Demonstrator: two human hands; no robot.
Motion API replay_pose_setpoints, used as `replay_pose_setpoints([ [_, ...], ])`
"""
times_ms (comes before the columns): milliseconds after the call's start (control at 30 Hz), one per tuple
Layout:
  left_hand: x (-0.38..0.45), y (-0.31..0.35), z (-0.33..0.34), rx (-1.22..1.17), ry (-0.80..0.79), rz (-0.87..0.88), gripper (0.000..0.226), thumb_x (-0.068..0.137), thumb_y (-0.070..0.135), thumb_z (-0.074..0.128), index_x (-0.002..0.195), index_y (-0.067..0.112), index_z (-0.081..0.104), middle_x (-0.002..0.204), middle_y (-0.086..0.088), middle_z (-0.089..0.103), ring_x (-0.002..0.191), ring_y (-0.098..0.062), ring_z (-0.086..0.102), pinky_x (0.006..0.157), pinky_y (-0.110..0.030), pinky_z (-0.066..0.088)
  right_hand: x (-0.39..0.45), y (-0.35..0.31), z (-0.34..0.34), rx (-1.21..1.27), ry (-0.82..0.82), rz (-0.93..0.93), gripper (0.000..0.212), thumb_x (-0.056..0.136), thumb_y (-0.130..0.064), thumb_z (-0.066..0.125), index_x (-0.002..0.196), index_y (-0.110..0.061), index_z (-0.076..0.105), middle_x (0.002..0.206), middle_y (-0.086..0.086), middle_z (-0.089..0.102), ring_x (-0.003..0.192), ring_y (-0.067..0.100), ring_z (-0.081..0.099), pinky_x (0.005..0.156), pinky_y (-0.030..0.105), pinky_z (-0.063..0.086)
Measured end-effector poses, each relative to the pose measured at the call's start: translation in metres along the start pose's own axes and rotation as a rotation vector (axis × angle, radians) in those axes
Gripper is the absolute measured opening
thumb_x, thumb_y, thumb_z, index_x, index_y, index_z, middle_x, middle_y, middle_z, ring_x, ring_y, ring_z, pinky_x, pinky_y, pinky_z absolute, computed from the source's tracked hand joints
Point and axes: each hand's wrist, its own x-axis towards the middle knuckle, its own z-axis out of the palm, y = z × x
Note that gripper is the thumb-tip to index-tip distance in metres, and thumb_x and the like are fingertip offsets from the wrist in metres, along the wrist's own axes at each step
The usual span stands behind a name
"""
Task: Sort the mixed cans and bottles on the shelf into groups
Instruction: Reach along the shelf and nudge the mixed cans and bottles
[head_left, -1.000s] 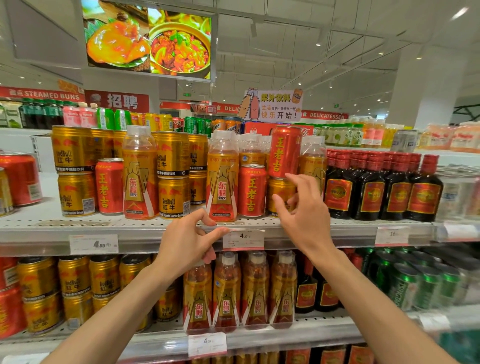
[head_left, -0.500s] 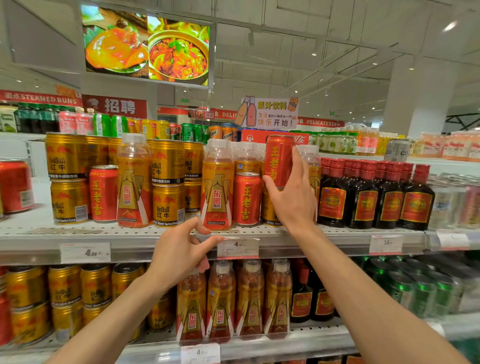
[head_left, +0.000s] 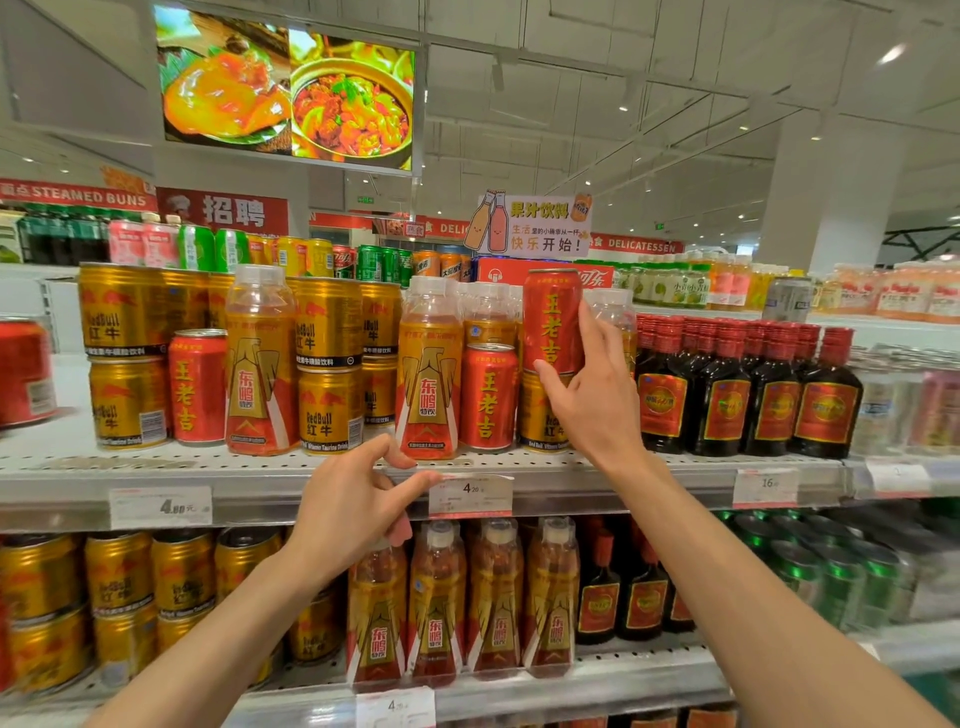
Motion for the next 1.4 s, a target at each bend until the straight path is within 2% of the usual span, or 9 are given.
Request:
replay_pose_setpoints([
  [167,0.000,0.000,0.001,0.007,0.013,0.005,0.029,0.089,0.050,0.072,0.085,0.027,0.054,0.048,0.011,0.070,0.046,-0.002,0.068,0.065,-0.024,0.054,-0.019,-0.003,0.005,-0.022,0.061,0.075,0.074,0.093,-0.043,0.066,0.154,-0.017,0.034,0.136,0.001,0.044,0.080,0.017,0.066,0.071,0.036,0.061],
  [267,-0.001,-0.001,0.001,0.001,0.019,0.008,0.030,0.088,0.050,0.072,0.085,0.026,0.054,0.048,0.010,0.070,0.046,-0.002,0.068,0.066,-0.027,0.056,-0.039,-0.006,0.012,-0.050,0.050,0.137,0.077,0.092,-0.046,0.067,0.154,-0.016,0.033,0.135,0.003,0.044,0.086,0.017,0.064,0.076,0.037,0.059],
  [467,0.000,-0.002,0.002,0.013,0.029,0.015,0.029,0.088,0.051,0.071,0.085,0.027,0.054,0.048,0.011,0.070,0.047,-0.001,0.068,0.067,-0.026,0.056,-0.065,-0.006,0.025,-0.095,0.057,0.231,0.077,0.091,-0.043,0.069,0.153,-0.013,0.035,0.138,0.005,0.046,0.127,0.020,0.045,0.103,0.032,0.040],
  [800,0.000,-0.003,0.002,0.021,0.028,0.023,0.029,0.089,0.052,0.071,0.085,0.028,0.054,0.049,0.011,0.070,0.048,0.000,0.068,0.074,-0.030,0.059,-0.067,-0.007,0.028,-0.068,0.057,0.236,0.074,0.092,-0.040,0.069,0.152,-0.013,0.036,0.137,0.003,0.044,0.126,0.017,0.044,0.099,0.027,0.039],
  [867,0.000,-0.003,0.002,0.021,0.024,0.020,0.030,0.089,0.053,0.070,0.086,0.028,0.054,0.049,0.011,0.071,0.047,0.000,0.068,0.075,-0.030,0.060,-0.066,-0.003,0.023,-0.059,0.060,0.203,0.065,0.094,-0.039,0.066,0.149,-0.012,0.043,0.133,0.003,0.045,0.122,0.015,0.045,0.098,0.029,0.043],
  [967,0.001,-0.005,0.003,0.027,0.025,0.020,0.031,0.089,0.054,0.070,0.086,0.027,0.054,0.048,0.012,0.070,0.047,0.001,0.067,0.077,-0.030,0.060,-0.061,0.007,0.011,-0.066,0.172,0.132,0.042,0.094,-0.028,0.065,0.131,-0.010,0.060,0.128,0.007,0.050,0.121,0.020,0.047,0.101,0.041,0.048],
  [1033,0.001,-0.004,0.004,0.027,0.031,0.020,0.031,0.089,0.054,0.070,0.086,0.027,0.055,0.048,0.013,0.070,0.047,0.000,0.068,0.077,-0.030,0.060,-0.057,0.015,0.003,-0.092,0.232,0.155,0.041,0.094,-0.026,0.064,0.131,-0.008,0.058,0.131,0.009,0.050,0.124,0.022,0.046,0.104,0.042,0.046],
  [1200,0.000,-0.002,0.004,0.029,0.028,0.017,0.030,0.088,0.053,0.070,0.085,0.027,0.054,0.047,0.013,0.069,0.046,0.001,0.067,0.074,-0.029,0.059,-0.051,0.029,0.002,-0.169,0.161,0.282,0.067,0.099,-0.038,0.057,0.152,-0.005,0.034,0.146,0.015,0.043,0.133,0.028,0.040,0.110,0.041,0.039],
  [1400,0.000,-0.002,0.003,0.036,0.032,0.017,0.029,0.089,0.052,0.070,0.085,0.028,0.054,0.048,0.013,0.070,0.048,0.002,0.067,0.073,-0.030,0.059,-0.054,0.029,0.010,-0.126,0.177,0.311,0.072,0.094,-0.033,0.067,0.153,-0.008,0.034,0.146,0.014,0.043,0.134,0.028,0.041,0.111,0.039,0.037],
])
